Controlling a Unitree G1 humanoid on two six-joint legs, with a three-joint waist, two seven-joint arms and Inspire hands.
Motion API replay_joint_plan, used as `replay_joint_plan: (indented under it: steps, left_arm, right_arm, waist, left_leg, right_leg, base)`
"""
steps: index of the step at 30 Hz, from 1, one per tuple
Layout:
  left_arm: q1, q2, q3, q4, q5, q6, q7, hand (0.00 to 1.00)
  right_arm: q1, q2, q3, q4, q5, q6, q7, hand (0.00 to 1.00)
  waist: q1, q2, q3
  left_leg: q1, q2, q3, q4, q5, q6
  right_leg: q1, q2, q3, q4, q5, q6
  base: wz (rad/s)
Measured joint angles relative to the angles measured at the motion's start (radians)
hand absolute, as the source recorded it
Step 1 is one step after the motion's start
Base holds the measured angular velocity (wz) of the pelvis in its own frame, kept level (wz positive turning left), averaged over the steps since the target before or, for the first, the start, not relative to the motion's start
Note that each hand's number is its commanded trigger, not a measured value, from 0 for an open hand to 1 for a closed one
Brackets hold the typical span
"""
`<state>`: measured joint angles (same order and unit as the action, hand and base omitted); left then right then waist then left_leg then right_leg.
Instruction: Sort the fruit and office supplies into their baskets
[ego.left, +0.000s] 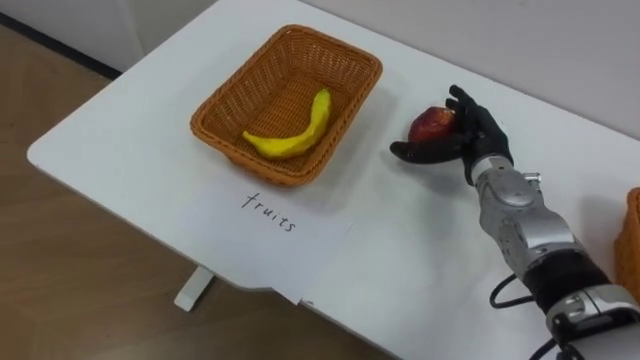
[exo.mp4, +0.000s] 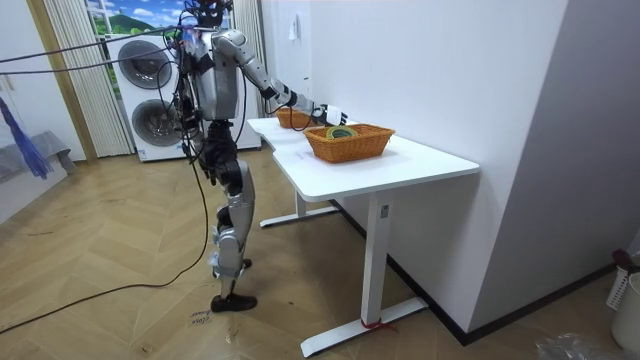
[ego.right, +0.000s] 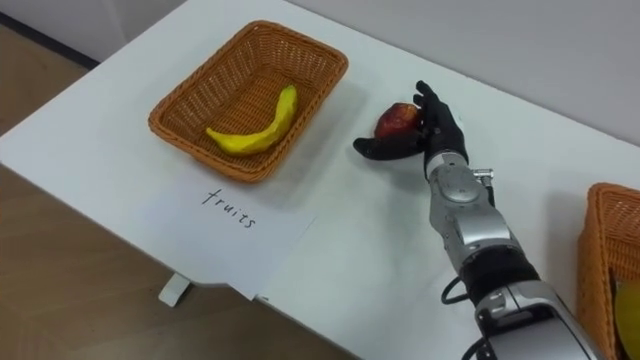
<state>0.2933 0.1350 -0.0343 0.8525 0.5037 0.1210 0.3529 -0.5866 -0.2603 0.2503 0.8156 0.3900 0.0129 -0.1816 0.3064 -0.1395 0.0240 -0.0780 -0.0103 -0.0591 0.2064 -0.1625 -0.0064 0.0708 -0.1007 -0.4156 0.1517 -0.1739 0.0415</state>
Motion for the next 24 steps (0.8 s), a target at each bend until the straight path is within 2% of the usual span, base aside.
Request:
replay_joint_plan:
  steps: [2, 3, 4, 9, 14, 24]
  left_arm:
    - [0.0, 0.0, 0.0, -0.003, 0.0, 0.0, 0.0, 0.0]
    - [0.002, 0.002, 0.0, -0.005, 0.0, 0.0, 0.0, 0.0]
    - [0.003, 0.004, 0.0, -0.007, 0.0, 0.0, -0.001, 0.0]
    - [0.004, 0.005, 0.001, -0.007, 0.0, -0.001, -0.012, 0.0]
    - [0.004, 0.006, 0.002, -0.007, 0.0, -0.005, -0.012, 0.0]
    - [-0.001, 0.008, 0.002, -0.006, 0.0, -0.019, -0.012, 0.0]
  right_arm:
    - [0.0, -0.006, 0.0, 0.0, 0.011, 0.0, 0.006, 0.0]
    - [0.0, -0.007, 0.0, 0.0, 0.011, 0.0, 0.01, 0.57]
    - [0.0, -0.007, 0.001, 0.001, 0.012, 0.0, 0.018, 0.98]
    - [0.0, -0.023, 0.001, 0.012, 0.012, -0.005, 0.031, 1.0]
    - [0.0, -0.05, 0.001, 0.043, 0.009, -0.026, 0.032, 1.0]
    - [0.0, -0.052, 0.0, 0.068, 0.005, -0.05, 0.045, 1.0]
  waist:
    - [0.0, -0.001, 0.0]
    - [0.0, -0.001, 0.0002]
    - [0.001, -0.002, 0.0005]
    - [0.002, -0.003, 0.0014]
    - [0.002, -0.007, 0.0065]
    - [0.003, -0.006, 0.0074]
  left_leg:
    - [-0.002, -0.004, 0.0, 0.0, 0.001, 0.002]
    - [-0.002, -0.004, -0.001, 0.0, 0.001, 0.002]
    - [-0.002, -0.004, -0.001, 0.0, 0.001, 0.002]
    - [-0.004, -0.004, -0.001, 0.003, 0.001, 0.002]
    - [-0.015, -0.003, -0.001, 0.009, 0.001, 0.002]
    - [-0.018, -0.003, -0.002, 0.007, 0.001, 0.002]
  right_leg:
    - [0.0, -0.004, -0.001, 0.0, -0.004, 0.006]
    - [0.0, -0.004, -0.001, 0.0, -0.004, 0.006]
    - [0.0, -0.003, -0.002, 0.0, -0.004, 0.006]
    - [0.0, -0.003, -0.003, 0.0, -0.005, 0.007]
    - [-0.006, -0.002, -0.005, 0.0, -0.005, 0.007]
    - [-0.01, -0.002, -0.008, -0.001, -0.005, 0.007]
  base:
    - [0.04]
    - [0.0]
    - [0.0]
    - [0.0]
    - [0.0]
    - [0.01]
